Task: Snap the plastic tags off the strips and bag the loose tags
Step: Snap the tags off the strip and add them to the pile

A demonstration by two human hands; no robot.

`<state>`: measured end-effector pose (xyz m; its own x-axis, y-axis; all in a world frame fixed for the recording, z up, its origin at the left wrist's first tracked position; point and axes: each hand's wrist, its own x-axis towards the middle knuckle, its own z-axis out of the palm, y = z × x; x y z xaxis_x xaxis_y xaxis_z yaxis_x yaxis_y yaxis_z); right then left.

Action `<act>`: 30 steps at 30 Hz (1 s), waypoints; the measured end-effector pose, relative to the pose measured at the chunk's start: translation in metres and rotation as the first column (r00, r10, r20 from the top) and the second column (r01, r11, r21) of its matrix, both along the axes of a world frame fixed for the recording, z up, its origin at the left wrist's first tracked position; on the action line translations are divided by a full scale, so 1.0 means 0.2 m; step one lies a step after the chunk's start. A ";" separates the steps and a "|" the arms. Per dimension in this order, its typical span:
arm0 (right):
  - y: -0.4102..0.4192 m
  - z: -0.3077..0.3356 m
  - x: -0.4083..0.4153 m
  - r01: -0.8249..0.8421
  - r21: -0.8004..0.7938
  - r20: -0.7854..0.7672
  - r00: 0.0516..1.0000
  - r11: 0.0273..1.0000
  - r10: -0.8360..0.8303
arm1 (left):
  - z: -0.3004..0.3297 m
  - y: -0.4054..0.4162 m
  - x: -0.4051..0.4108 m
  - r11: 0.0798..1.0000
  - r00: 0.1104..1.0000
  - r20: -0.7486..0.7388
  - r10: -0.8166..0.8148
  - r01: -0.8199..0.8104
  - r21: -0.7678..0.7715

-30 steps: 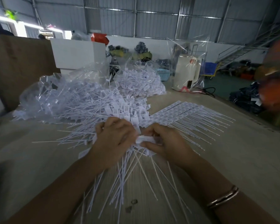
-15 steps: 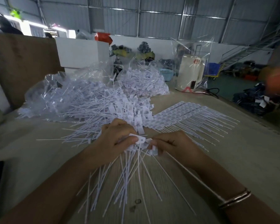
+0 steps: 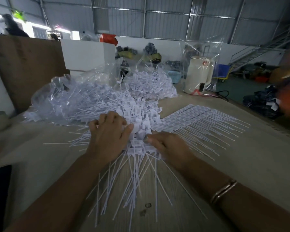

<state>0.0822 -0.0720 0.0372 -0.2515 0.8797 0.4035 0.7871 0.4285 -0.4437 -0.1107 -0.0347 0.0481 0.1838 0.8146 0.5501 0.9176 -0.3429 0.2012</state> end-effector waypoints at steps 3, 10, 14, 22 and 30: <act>-0.03 0.07 0.05 0.122 0.003 -0.085 0.989 0.993 -0.121 | 0.09 -0.05 -0.10 0.992 0.983 0.143 0.117 -0.121 0.026; -0.29 0.14 0.23 -0.103 -0.797 -0.349 0.883 0.595 -0.315 | 0.06 -0.24 -0.22 0.750 0.969 -0.229 0.090 -0.217 -0.624; -0.24 0.13 0.05 -0.294 -0.810 -0.512 0.776 0.508 -0.368 | 0.03 -0.29 -0.06 0.723 0.984 -0.180 0.014 -0.134 -0.678; -0.15 0.13 -0.26 -0.389 -0.829 -0.536 0.758 0.402 -0.373 | 0.09 -0.29 0.02 0.708 0.932 -0.340 -0.125 -0.156 -0.688; -0.21 0.11 0.08 -0.325 -0.684 -0.679 0.609 0.653 -0.410 | 0.06 -0.37 -0.08 0.812 0.976 -0.215 0.009 -0.133 -0.569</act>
